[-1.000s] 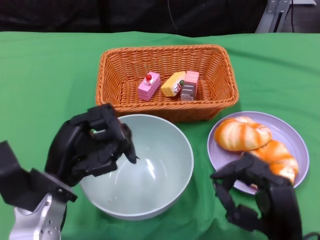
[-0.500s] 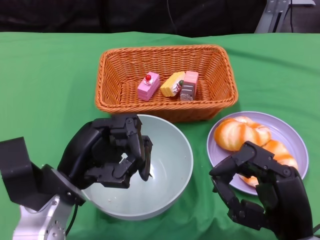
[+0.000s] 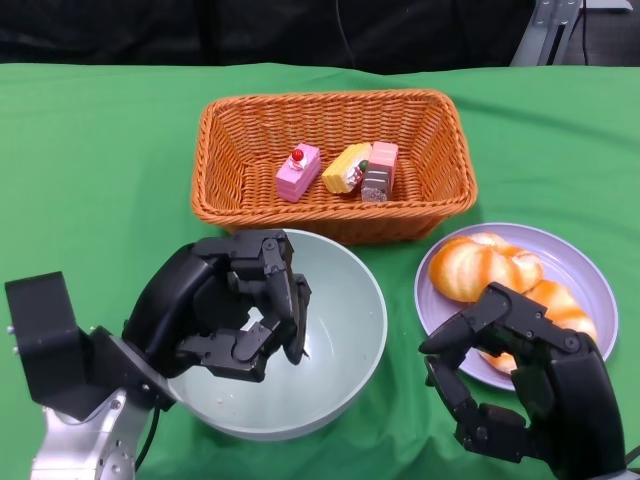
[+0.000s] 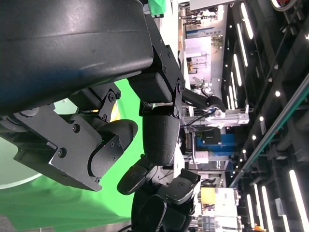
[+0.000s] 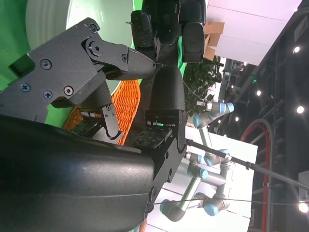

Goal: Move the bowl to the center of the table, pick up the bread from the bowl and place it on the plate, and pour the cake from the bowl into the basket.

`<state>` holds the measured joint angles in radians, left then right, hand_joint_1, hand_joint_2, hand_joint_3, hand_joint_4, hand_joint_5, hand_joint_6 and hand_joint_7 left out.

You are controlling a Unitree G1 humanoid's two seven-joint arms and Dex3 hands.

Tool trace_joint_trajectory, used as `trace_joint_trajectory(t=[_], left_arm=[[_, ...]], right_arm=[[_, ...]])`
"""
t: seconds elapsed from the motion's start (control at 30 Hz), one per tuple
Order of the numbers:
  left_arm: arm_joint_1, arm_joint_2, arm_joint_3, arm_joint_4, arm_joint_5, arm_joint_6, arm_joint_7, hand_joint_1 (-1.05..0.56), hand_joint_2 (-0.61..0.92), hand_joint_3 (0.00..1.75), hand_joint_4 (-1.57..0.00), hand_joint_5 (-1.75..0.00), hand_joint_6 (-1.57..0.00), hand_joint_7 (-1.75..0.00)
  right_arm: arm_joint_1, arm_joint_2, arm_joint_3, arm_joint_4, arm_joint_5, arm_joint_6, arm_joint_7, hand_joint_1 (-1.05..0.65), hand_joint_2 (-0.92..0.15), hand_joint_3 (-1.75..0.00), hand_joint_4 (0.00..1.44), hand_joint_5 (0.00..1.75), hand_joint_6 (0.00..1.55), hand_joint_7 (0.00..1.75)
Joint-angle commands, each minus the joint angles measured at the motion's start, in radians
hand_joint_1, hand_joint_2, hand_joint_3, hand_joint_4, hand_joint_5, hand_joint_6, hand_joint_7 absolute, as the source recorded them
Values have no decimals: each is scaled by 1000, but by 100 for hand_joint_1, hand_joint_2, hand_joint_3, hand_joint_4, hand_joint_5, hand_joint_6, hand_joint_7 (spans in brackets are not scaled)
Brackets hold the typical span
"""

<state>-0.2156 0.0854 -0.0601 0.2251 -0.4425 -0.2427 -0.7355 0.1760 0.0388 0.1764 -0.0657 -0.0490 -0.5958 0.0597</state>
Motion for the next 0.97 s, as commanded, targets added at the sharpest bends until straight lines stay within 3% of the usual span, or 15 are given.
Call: trace_joint_trajectory(t=[0.03,0.97], left_arm=[[10,3,15,-14,10,1,2,-1,50,127,-86,-166,-85,-141],[38,5,43,-36,26,10,-9,2,53,122,-88,-160,-86,-140]], right_arm=[[-2,-6,-3,-11,22,3,10,-25,-52,-88,75,152,66,126],[-37,5,-27,12,-5,7,-12,-26,-51,-88,75,151,66,124]])
